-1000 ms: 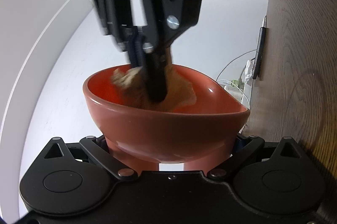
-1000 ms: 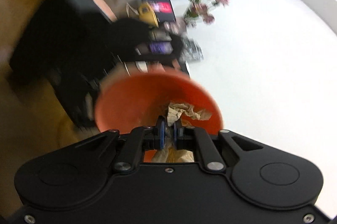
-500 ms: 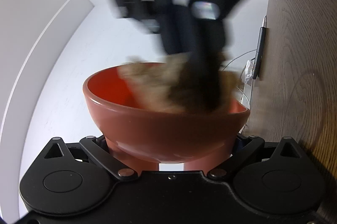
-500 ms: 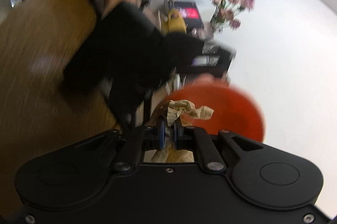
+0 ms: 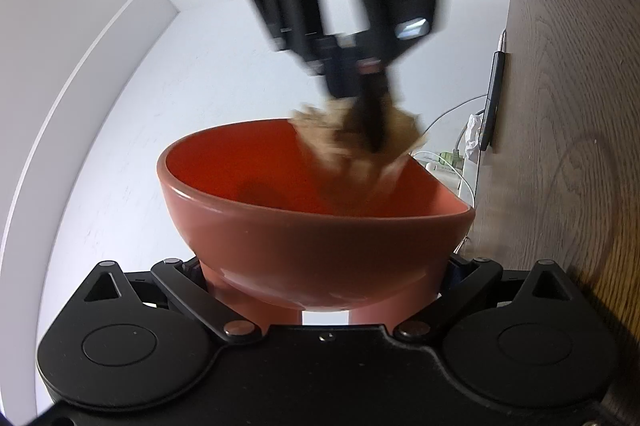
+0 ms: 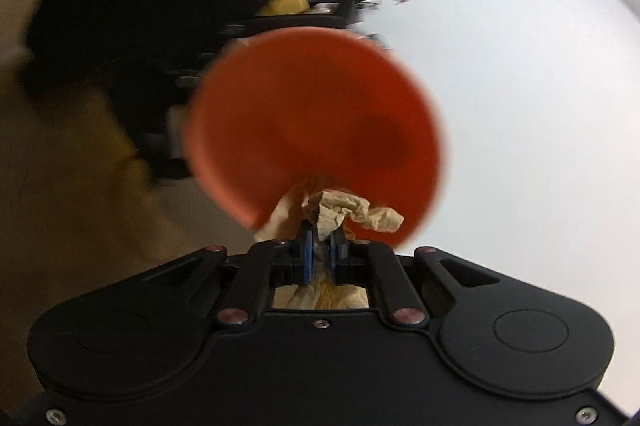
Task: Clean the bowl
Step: 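Keep wiping the bowl bottom with the right tool's cloth while the left tool holds it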
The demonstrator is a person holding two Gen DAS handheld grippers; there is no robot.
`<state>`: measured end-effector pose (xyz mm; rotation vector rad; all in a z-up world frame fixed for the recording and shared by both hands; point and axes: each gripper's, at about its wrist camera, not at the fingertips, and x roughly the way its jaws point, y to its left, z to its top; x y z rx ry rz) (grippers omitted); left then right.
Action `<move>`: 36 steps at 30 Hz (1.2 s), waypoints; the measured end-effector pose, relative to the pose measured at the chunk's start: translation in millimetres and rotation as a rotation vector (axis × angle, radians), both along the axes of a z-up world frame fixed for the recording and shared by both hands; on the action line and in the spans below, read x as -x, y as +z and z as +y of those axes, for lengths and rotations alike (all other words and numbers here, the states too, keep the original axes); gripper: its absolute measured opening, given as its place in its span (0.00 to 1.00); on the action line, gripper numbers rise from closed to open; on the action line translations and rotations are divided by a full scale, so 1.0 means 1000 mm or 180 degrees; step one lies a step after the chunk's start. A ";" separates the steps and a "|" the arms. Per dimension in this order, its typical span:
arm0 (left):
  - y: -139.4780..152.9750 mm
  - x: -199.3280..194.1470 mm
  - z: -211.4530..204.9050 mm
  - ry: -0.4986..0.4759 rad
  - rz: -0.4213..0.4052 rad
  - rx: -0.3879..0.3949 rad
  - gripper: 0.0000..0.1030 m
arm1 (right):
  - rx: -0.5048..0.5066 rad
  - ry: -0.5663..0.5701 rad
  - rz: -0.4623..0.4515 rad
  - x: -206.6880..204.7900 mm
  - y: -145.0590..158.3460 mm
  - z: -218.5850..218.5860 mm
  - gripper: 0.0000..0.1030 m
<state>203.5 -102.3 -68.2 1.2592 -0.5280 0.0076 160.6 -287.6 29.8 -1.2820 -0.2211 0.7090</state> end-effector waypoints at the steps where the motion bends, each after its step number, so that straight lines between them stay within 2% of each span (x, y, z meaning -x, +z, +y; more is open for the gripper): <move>1: 0.000 0.000 0.000 0.0000 0.0000 0.0000 0.95 | 0.0012 0.0007 0.0055 0.004 -0.006 -0.005 0.09; 3: 0.000 0.000 -0.001 0.0000 0.0000 0.0000 0.95 | 0.0020 0.0053 0.0133 0.010 -0.015 -0.011 0.08; 8: 0.000 0.000 -0.001 0.0000 0.0000 0.0000 0.95 | -0.0208 0.0185 -0.0116 0.000 0.015 -0.002 0.09; 14: 0.000 -0.001 -0.002 0.0000 0.0000 0.0000 0.95 | -0.0267 -0.0140 -0.0332 -0.039 0.035 0.003 0.09; 18: 0.000 -0.001 -0.002 0.0000 0.0000 0.0000 0.95 | -0.0127 -0.0321 -0.0220 -0.046 0.010 -0.004 0.09; 21: 0.000 -0.001 -0.002 0.0000 0.0000 0.0000 0.95 | 0.0029 -0.0322 -0.0063 -0.021 -0.021 -0.030 0.09; 24: 0.000 -0.001 -0.003 0.0000 0.0000 0.0000 0.95 | 0.0116 -0.0159 0.0094 0.002 -0.034 -0.036 0.09; 27: 0.000 -0.001 -0.003 0.0000 0.0000 0.0000 0.95 | 0.0094 0.0106 0.0092 0.032 -0.036 -0.041 0.08; 30: 0.000 -0.001 -0.004 0.0000 0.0000 0.0000 0.95 | -0.0031 0.0205 -0.0078 0.030 -0.022 -0.016 0.09; 33: 0.000 -0.002 -0.004 0.0000 0.0000 -0.0001 0.95 | -0.0175 0.0148 -0.0259 0.019 -0.006 -0.013 0.09; 36: 0.000 -0.001 -0.005 0.0000 0.0000 -0.0001 0.95 | -0.0203 -0.0028 -0.0388 0.002 -0.002 -0.021 0.09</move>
